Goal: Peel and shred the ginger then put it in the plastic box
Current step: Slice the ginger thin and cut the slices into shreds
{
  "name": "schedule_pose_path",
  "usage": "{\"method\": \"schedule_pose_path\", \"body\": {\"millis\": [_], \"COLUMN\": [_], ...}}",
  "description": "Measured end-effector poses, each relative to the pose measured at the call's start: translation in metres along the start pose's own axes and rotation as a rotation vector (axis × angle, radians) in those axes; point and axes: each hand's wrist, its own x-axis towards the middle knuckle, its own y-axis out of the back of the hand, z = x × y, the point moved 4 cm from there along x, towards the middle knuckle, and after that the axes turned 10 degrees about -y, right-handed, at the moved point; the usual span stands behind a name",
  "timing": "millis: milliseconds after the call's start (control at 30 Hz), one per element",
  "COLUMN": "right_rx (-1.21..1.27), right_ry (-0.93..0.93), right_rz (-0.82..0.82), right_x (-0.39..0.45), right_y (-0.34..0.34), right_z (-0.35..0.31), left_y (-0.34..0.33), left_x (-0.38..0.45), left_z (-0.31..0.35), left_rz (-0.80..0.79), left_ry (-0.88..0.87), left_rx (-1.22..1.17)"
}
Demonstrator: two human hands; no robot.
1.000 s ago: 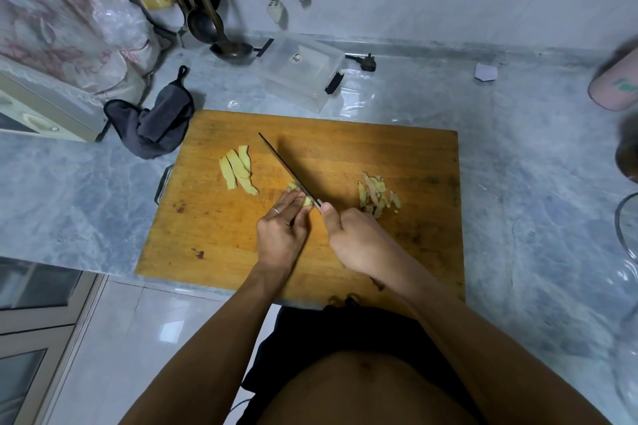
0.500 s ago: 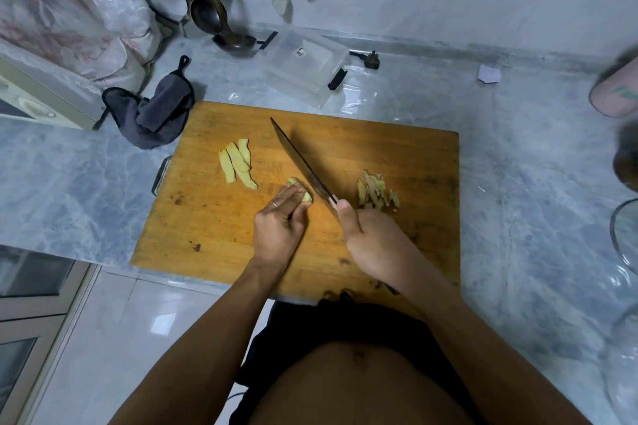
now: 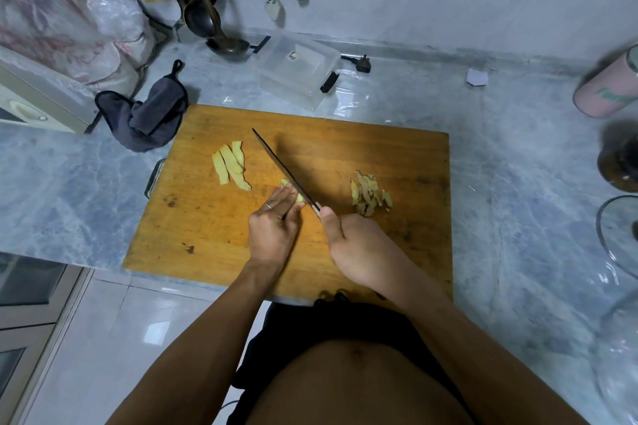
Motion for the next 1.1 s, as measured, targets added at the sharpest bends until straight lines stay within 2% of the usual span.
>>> {"method": "schedule_pose_path", "body": {"millis": [500,1101], "right_rx": [0.06,0.043], "right_ry": [-0.089,-0.02], "right_rz": [-0.046,-0.041], "right_x": [0.013,0.018], "right_y": [-0.003,-0.003], "right_z": [-0.005,-0.006], "left_y": [-0.006,-0.004], "left_x": [-0.002,-0.002], "left_z": [-0.005,-0.005], "left_rz": [0.032,0.078], "left_ry": [0.002,0.026], "left_rx": [0.009,-0.043]}}
